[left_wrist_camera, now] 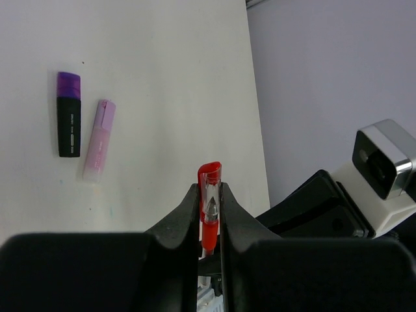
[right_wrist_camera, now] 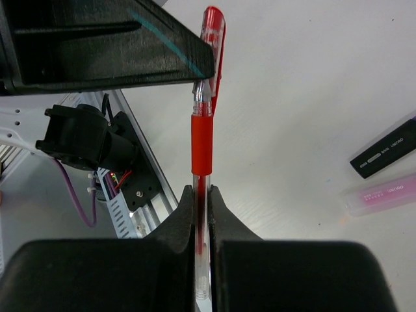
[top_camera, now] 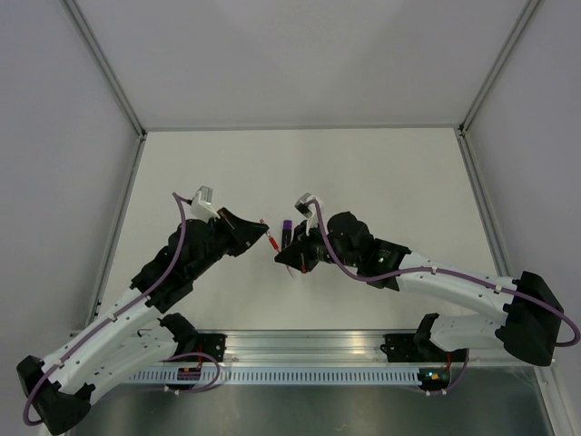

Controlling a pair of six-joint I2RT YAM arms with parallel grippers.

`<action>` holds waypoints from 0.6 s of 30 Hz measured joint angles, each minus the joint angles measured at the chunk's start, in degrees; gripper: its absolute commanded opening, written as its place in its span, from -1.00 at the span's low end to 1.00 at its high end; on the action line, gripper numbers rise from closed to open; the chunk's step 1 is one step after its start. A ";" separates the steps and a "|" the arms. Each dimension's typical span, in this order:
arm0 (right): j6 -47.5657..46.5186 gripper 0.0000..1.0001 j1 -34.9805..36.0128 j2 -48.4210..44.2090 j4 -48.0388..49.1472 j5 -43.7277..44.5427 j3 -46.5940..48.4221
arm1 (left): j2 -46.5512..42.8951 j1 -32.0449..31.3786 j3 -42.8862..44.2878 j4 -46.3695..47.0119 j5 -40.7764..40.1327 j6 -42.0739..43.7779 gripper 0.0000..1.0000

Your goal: Insert the pens into the pen caps

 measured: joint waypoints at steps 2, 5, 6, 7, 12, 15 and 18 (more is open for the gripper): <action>0.07 -1.00 0.00 0.00 -0.22 0.63 0.00 | 0.00 0.02 -1.09 1.29 1.07 0.72 -0.95; 0.26 -1.00 0.00 -0.02 -1.05 1.16 -0.15 | -0.02 0.11 -2.99 3.87 2.40 1.29 -0.95; 0.26 -0.99 0.00 -0.09 -1.07 1.46 -0.33 | -0.17 0.15 -3.85 4.94 2.95 1.44 -0.95; 0.28 -1.00 0.00 -0.13 -1.09 1.75 -0.48 | -0.37 0.15 -4.81 6.10 3.56 1.57 -0.95; 0.28 -0.99 0.13 -0.24 -1.22 2.56 -1.18 | -1.49 0.20 -7.21 8.57 4.42 1.70 -0.95; 0.28 -1.00 0.37 -0.24 -0.98 2.62 -1.18 | -2.82 0.20 -8.22 9.40 4.50 1.86 -0.68; 0.24 -1.00 0.42 -0.24 -0.35 2.49 -1.18 | -4.15 0.20 -8.96 9.75 4.70 2.03 -0.31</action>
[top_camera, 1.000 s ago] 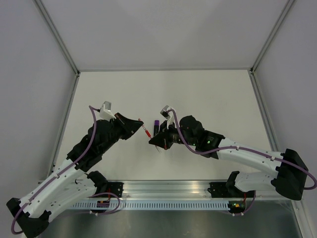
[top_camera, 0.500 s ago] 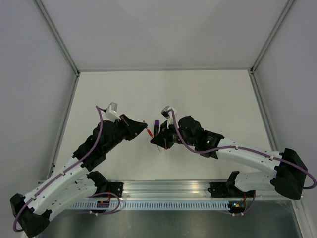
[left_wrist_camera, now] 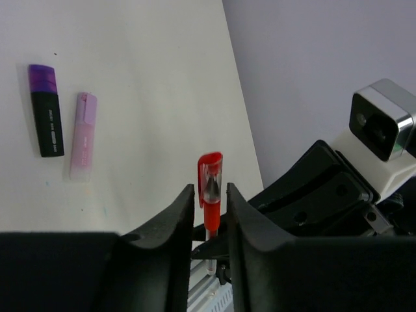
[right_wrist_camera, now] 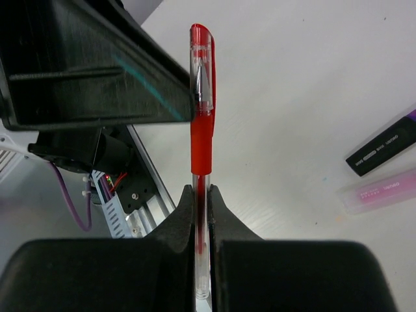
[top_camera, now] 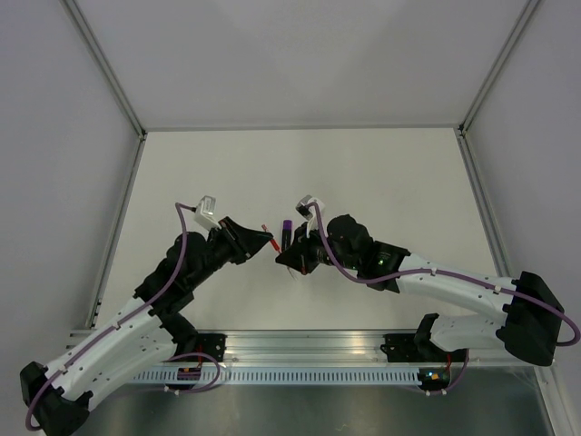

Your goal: Insert the pens into the pen caps

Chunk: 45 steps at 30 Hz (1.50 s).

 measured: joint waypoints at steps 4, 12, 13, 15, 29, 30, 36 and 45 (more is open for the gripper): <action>-0.04 -1.00 -0.09 0.00 3.13 -0.17 0.00 | -1.79 -0.39 -0.26 -0.11 2.36 0.39 0.14; -0.50 -1.00 0.22 -0.33 5.38 -1.75 -0.02 | -5.22 -0.39 -0.26 -0.35 6.43 2.10 0.46; -0.50 -0.99 0.24 -0.57 5.38 -1.92 -0.02 | -5.70 -0.39 -0.24 -0.63 6.73 2.64 0.49; -0.50 -0.99 0.24 -1.29 5.35 -2.49 -0.02 | -6.27 -0.39 0.11 -1.55 7.21 4.07 0.49; 0.13 -1.00 0.26 -5.68 6.99 -9.44 -0.37 | -9.86 -0.39 7.85 -3.80 10.23 14.99 0.52; 0.20 -1.00 0.33 -5.66 7.13 -9.92 -0.37 | -9.90 -0.39 8.02 -3.98 10.21 15.34 0.52; 0.24 -1.00 0.79 -5.68 7.67 -11.47 -0.42 | -9.05 -0.39 9.49 -5.25 10.16 17.22 0.50; 0.68 -0.99 1.14 -5.68 8.48 -13.29 -0.44 | -8.41 -0.39 9.40 -4.68 10.86 18.80 0.26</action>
